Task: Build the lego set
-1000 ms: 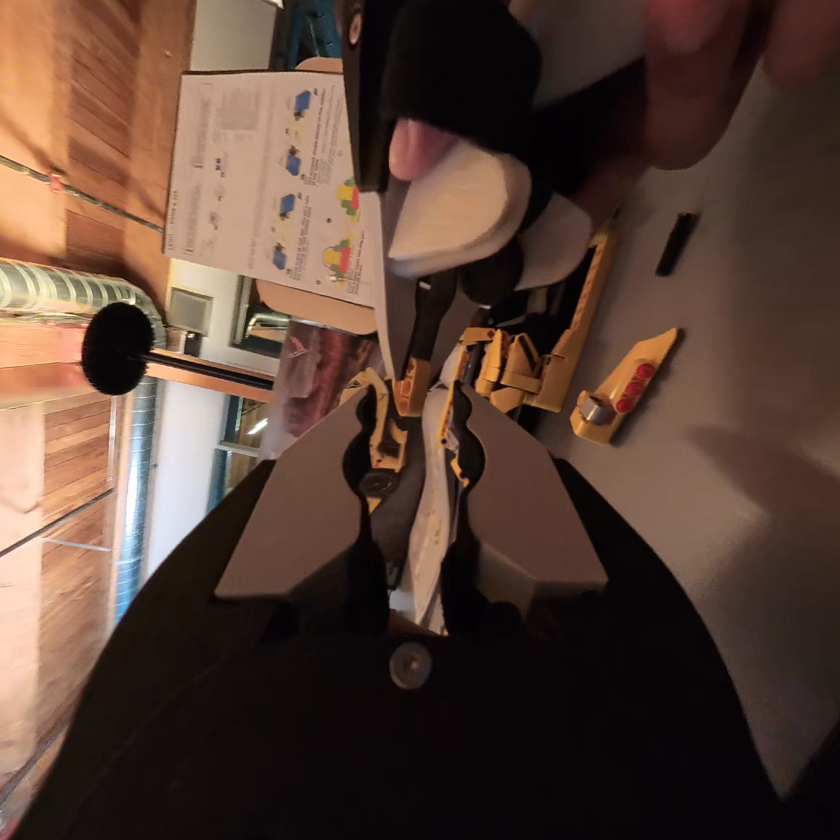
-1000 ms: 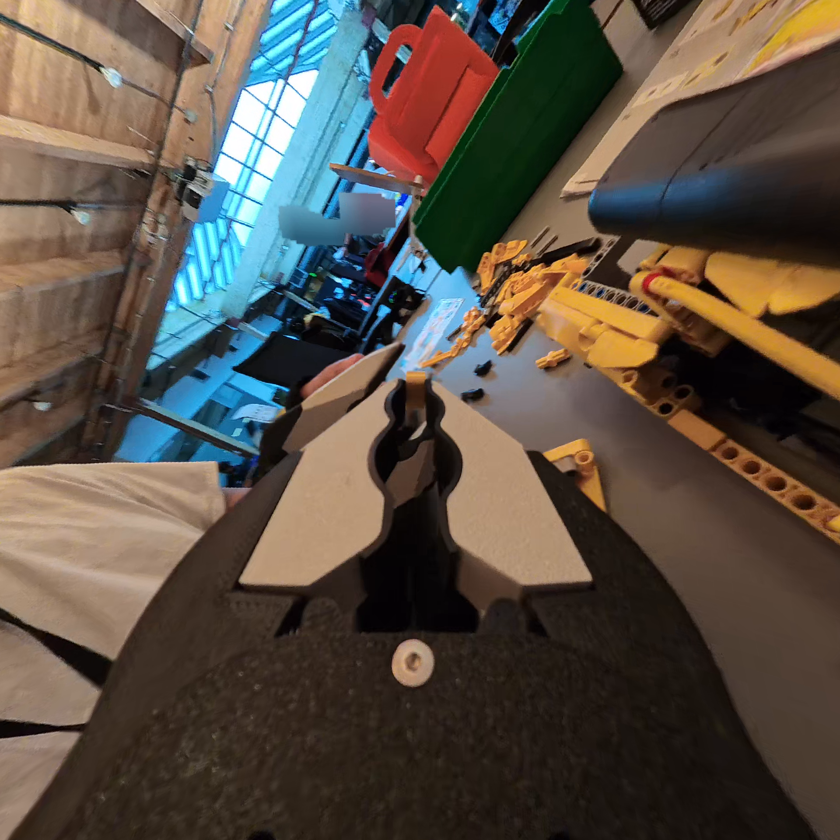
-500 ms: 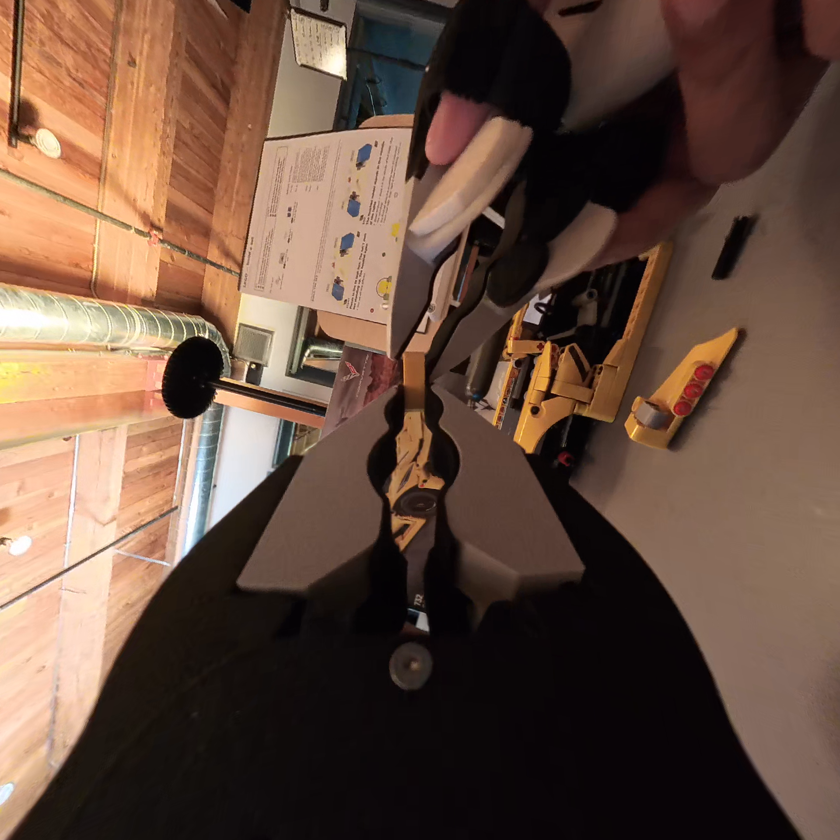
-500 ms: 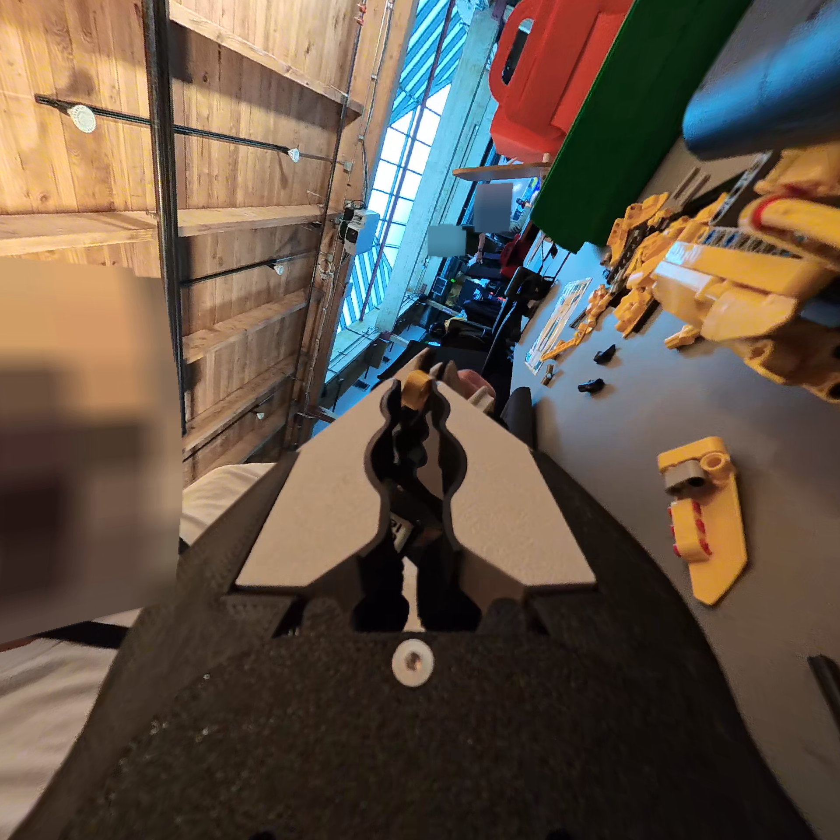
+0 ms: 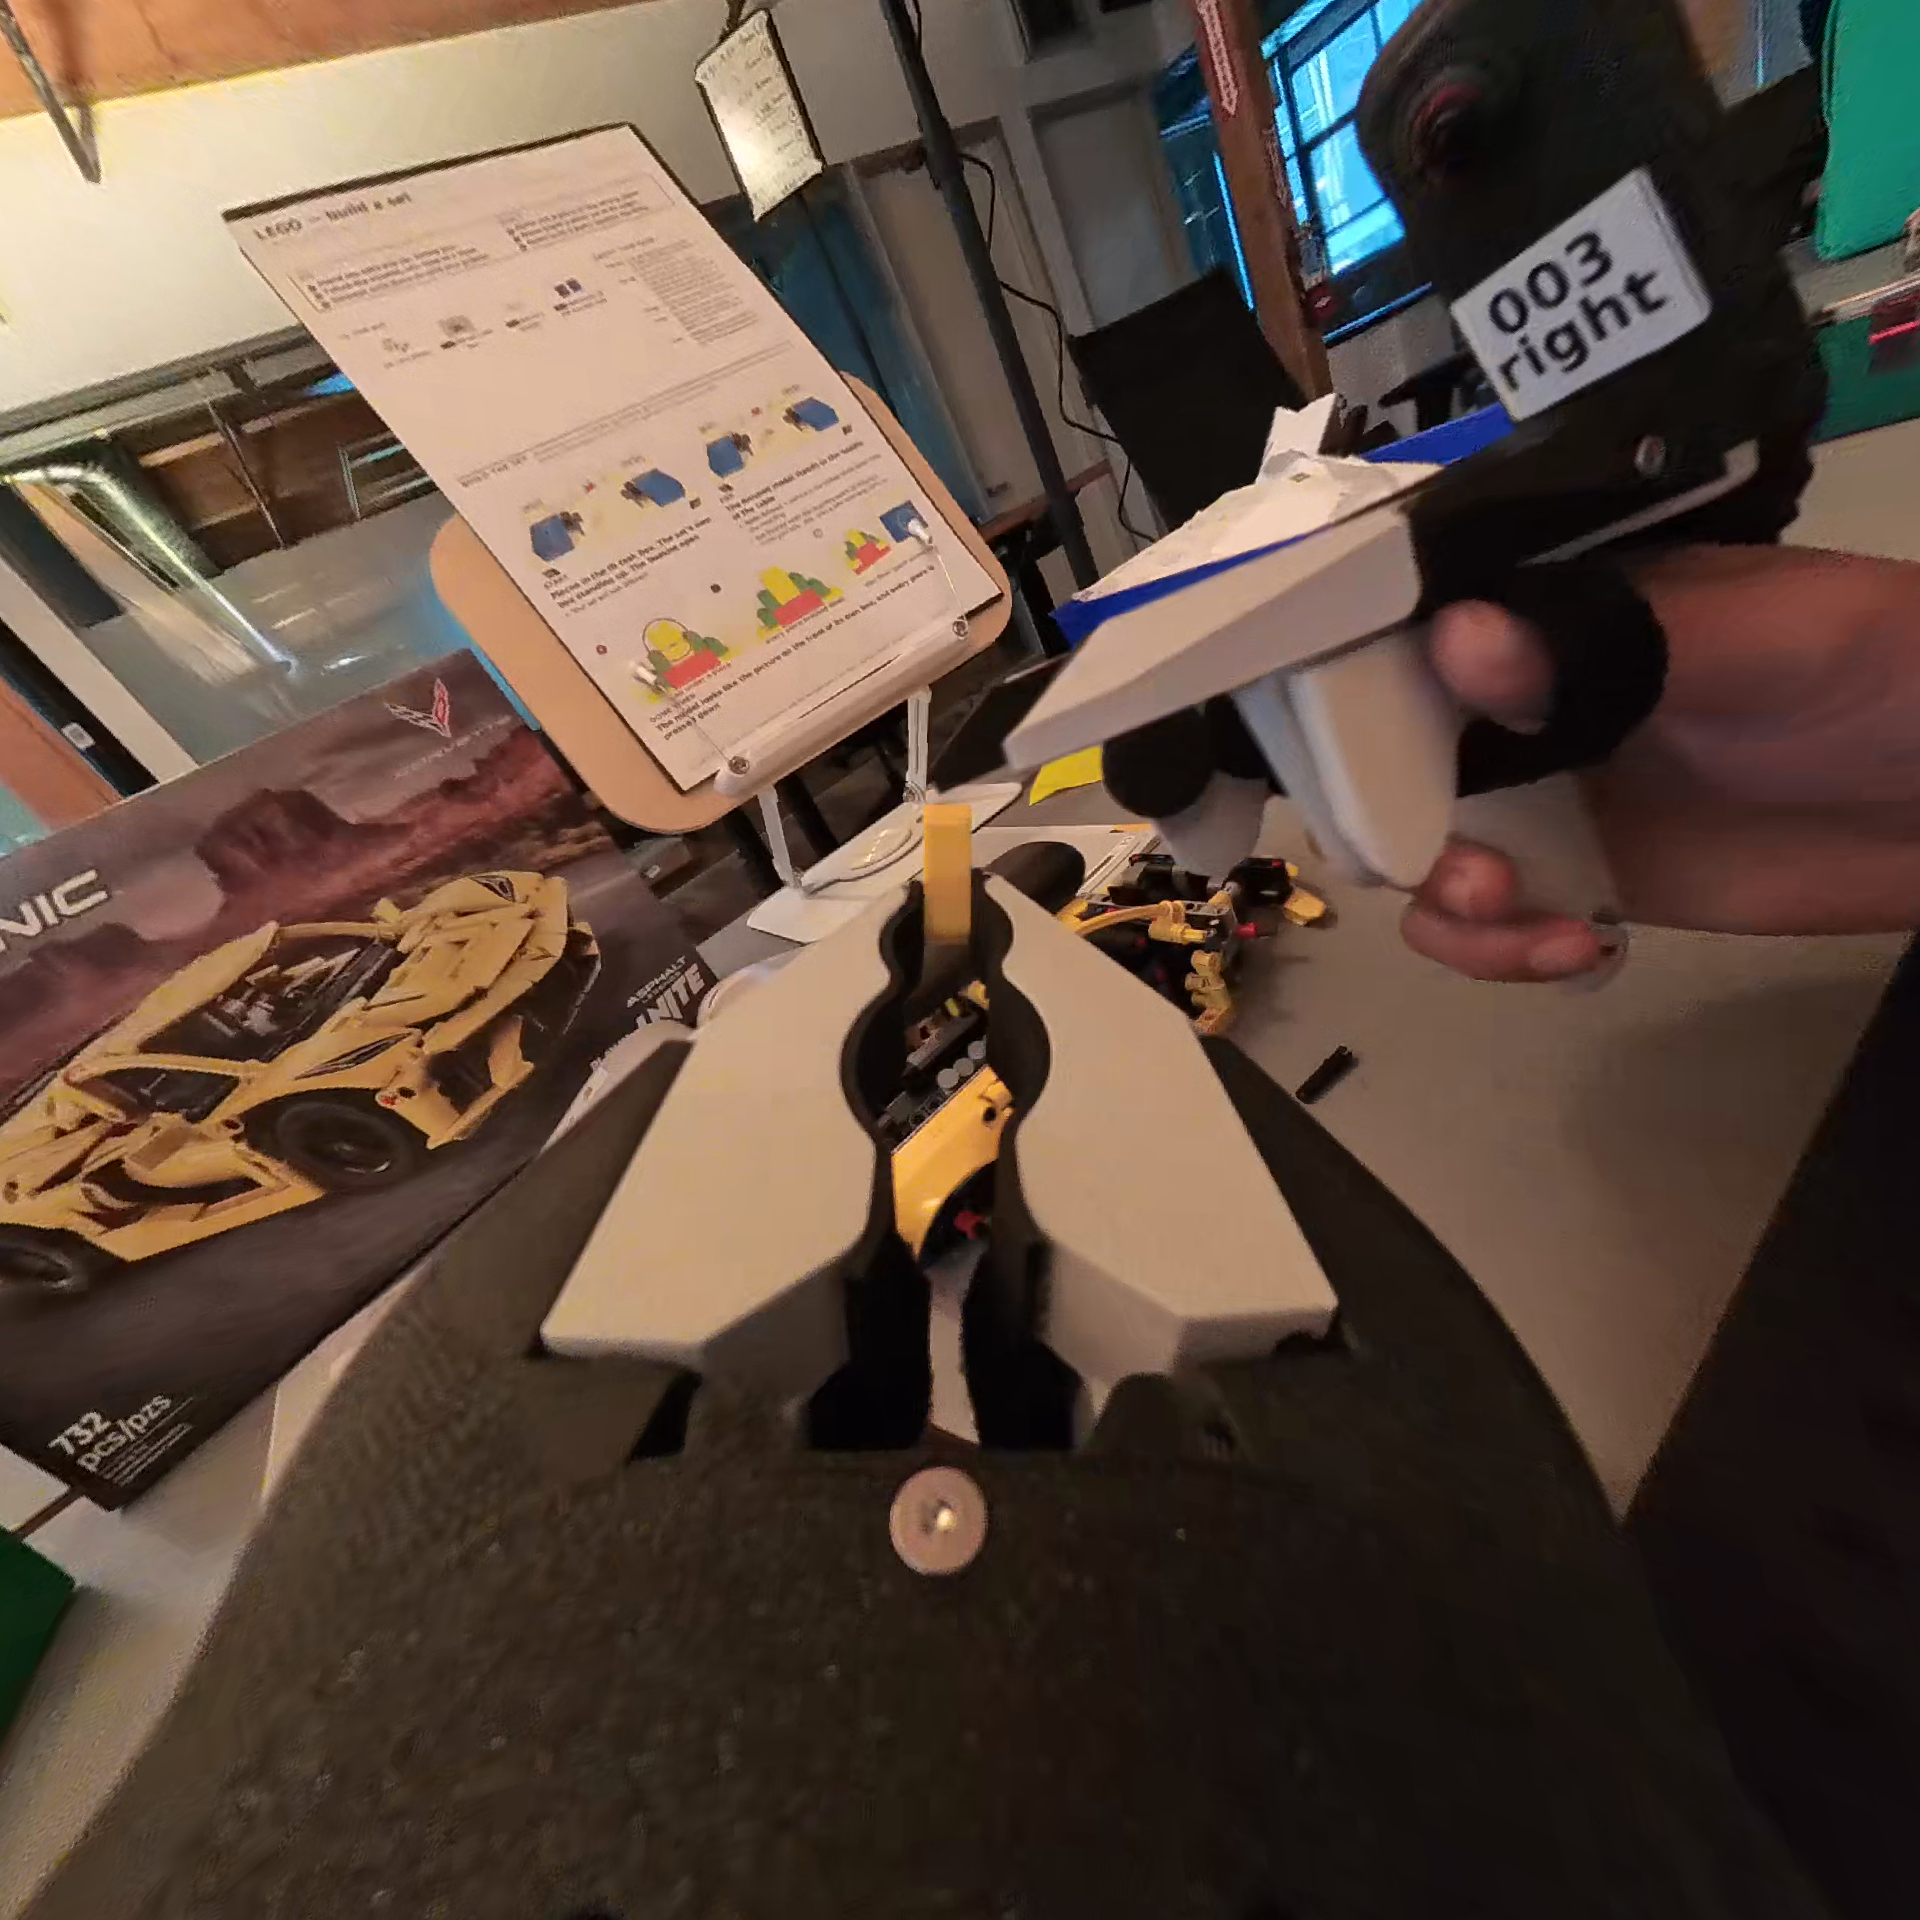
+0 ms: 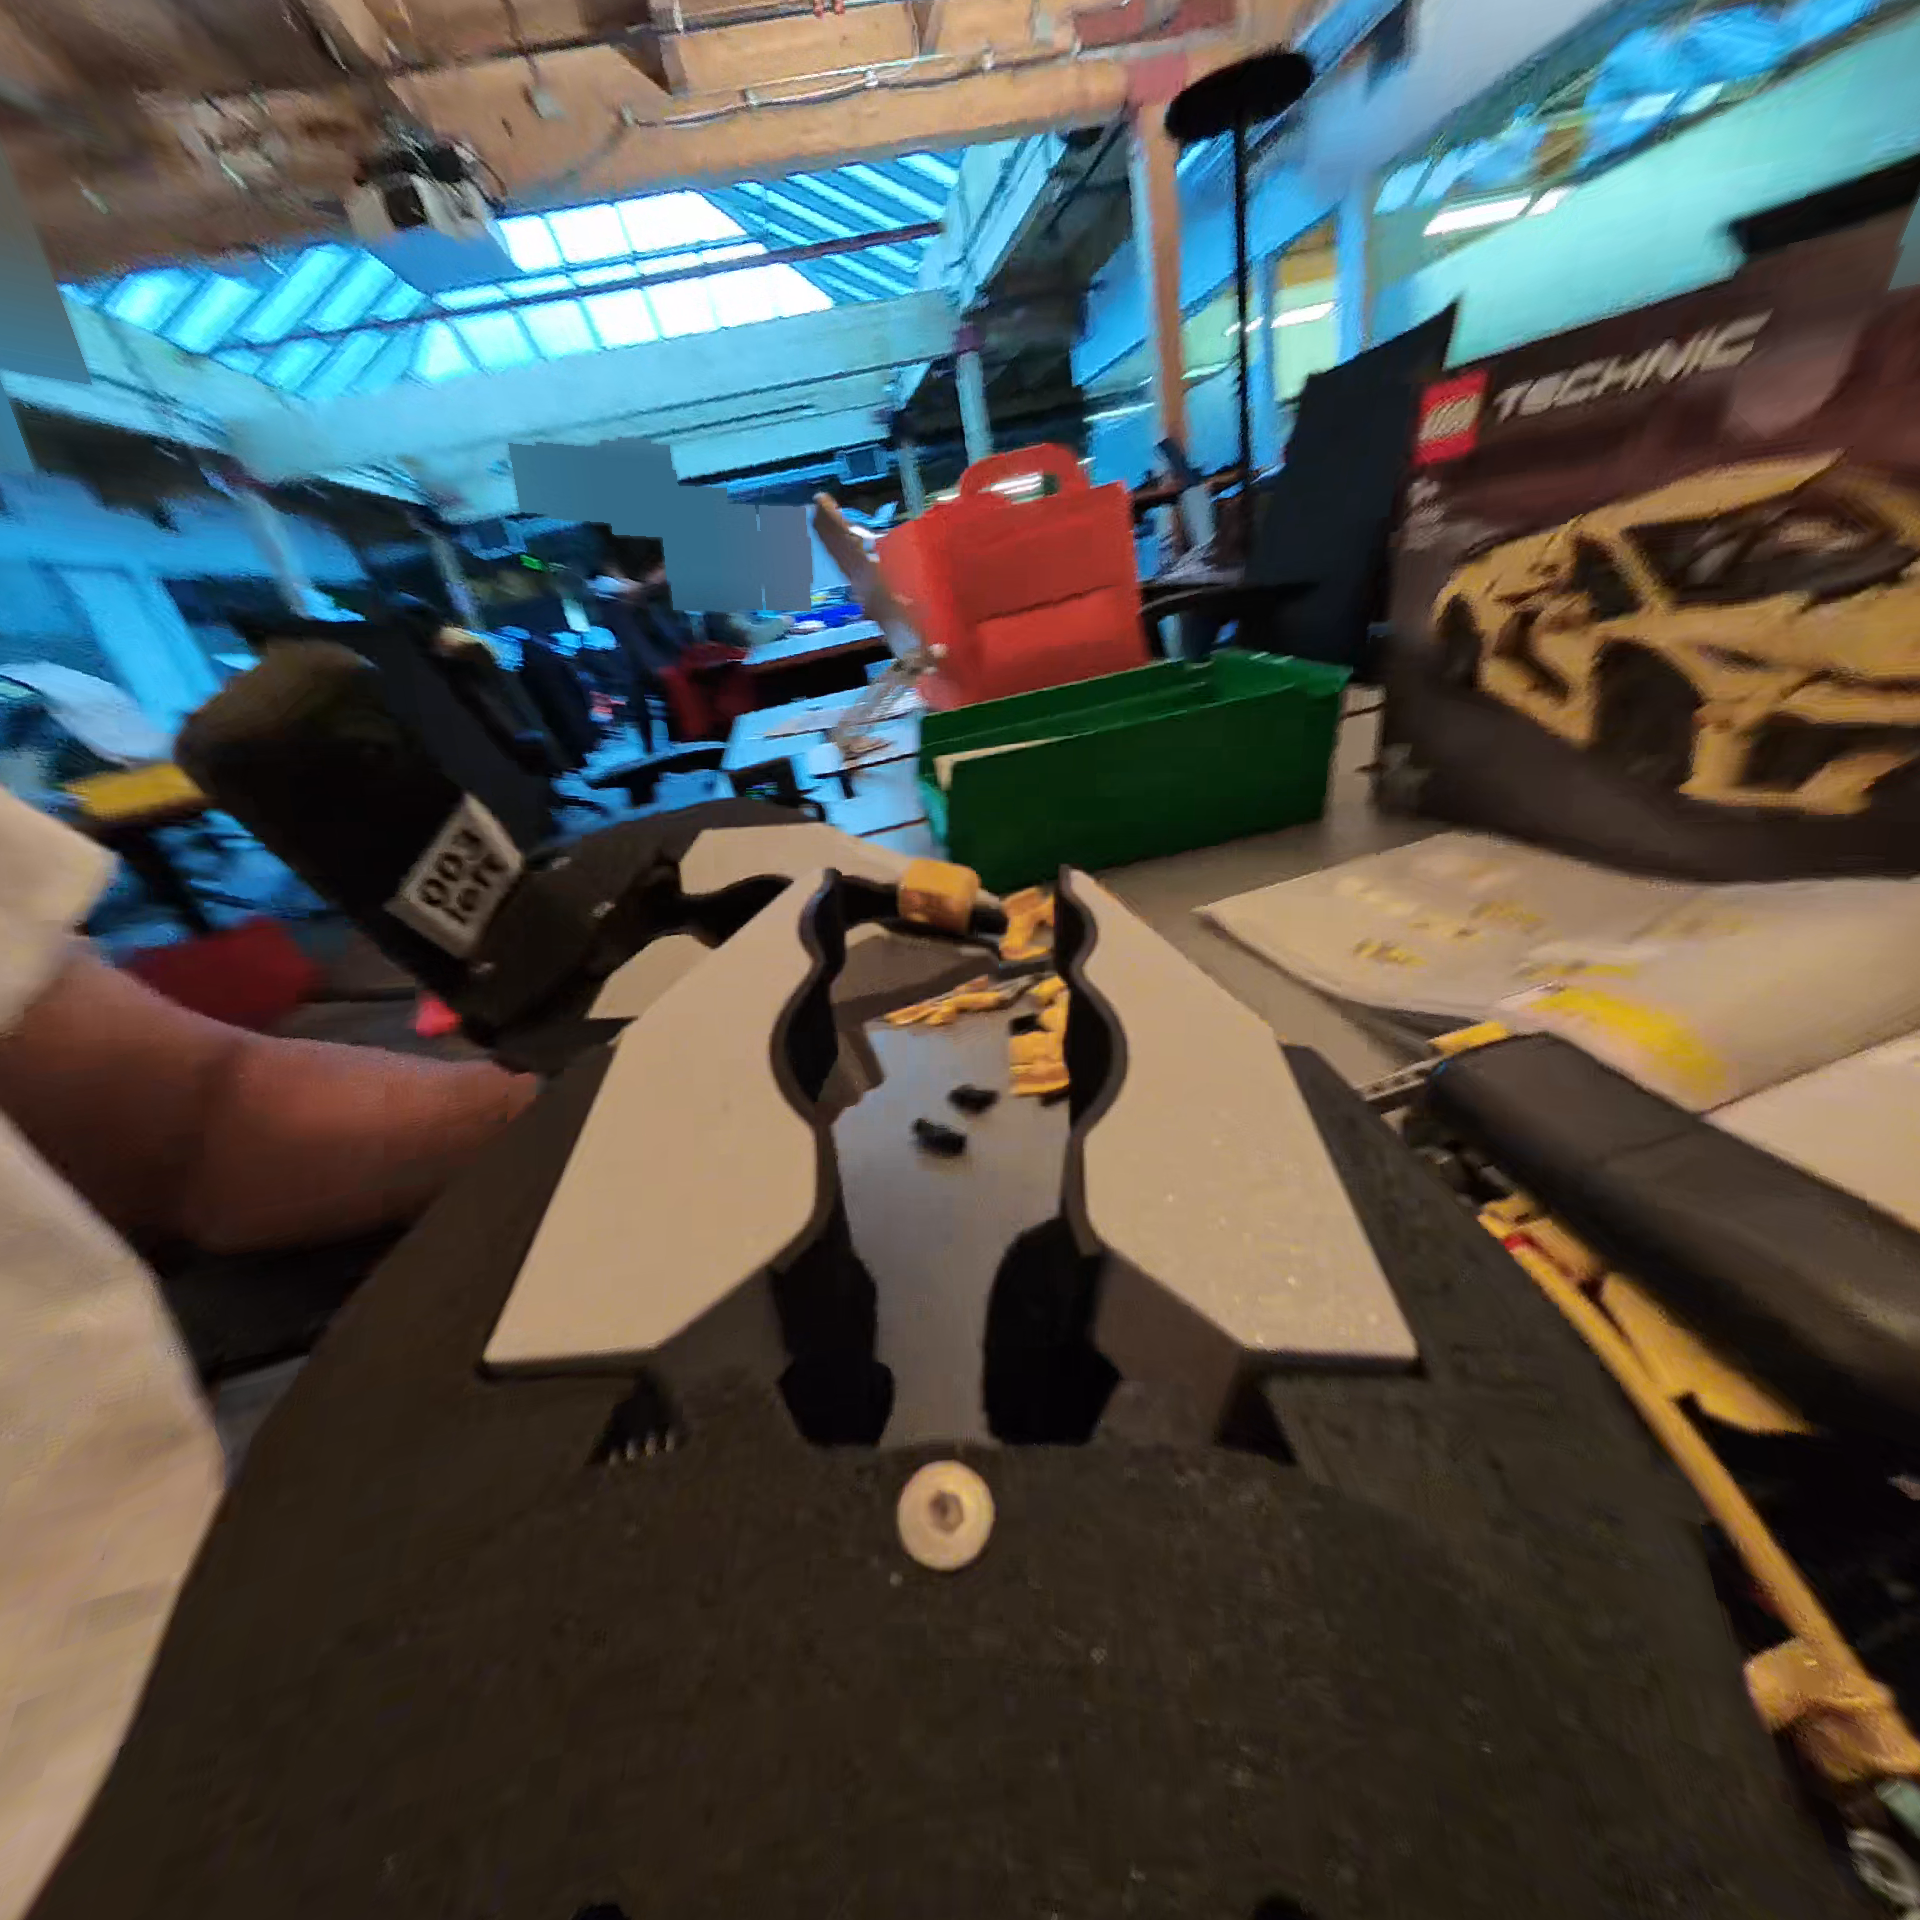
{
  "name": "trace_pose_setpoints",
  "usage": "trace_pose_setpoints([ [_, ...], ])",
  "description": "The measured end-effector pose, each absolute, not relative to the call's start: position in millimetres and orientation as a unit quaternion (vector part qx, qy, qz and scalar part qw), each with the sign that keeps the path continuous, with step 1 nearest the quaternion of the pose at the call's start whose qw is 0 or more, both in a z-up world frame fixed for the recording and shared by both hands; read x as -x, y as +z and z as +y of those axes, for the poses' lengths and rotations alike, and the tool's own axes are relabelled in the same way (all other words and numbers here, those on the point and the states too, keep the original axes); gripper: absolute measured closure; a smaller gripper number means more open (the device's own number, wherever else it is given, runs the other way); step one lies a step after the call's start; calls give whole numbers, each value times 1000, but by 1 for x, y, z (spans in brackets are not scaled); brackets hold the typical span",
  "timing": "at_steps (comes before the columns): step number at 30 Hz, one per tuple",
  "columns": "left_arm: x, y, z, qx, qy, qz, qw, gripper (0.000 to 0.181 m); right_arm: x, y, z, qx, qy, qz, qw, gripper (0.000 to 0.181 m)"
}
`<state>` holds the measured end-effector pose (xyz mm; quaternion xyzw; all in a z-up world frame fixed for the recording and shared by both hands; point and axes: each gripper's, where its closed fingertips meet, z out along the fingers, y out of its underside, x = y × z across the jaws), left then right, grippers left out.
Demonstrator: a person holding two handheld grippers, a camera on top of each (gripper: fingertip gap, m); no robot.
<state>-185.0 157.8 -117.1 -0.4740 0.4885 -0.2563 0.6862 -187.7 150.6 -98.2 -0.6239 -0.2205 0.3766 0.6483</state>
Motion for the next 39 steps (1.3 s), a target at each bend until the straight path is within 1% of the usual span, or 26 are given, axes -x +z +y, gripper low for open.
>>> trace_pose_setpoints([
  [2,184,-119,157,470,-240,495,690,174,193,-101,153,629,348,-228,657,148],
  [5,181,-123,154,455,-206,513,698,174,201,-111,153,648,361,-229,631,150],
  [7,180,-123,153,445,-182,518,707,174,198,-112,153,653,366,-220,626,163],
  [9,179,-125,155,443,-156,521,712,174,196,-113,154,657,367,-216,622,167],
  [16,178,-128,156,443,-143,525,712,174,194,-116,154,668,346,-220,621,167],
  [19,177,-131,158,439,-116,531,715,173,193,-120,156,675,304,-236,630,167],
  [22,176,-133,158,432,-98,536,718,168,191,-121,156,670,267,-259,643,167],
  [26,177,-131,157,424,-88,536,725,164,191,-118,152,664,297,-256,637,167],
  [29,177,-129,154,415,-86,535,731,164,191,-119,152,665,310,-250,632,167],
  [30,177,-128,153,412,-84,535,732,165,191,-119,152,664,311,-251,632,167],
  [32,177,-128,153,409,-82,536,734,174,193,-120,151,665,315,-253,628,167],
  [39,181,-124,151,401,-85,537,738,174,197,-115,149,651,345,-244,630,167],
])
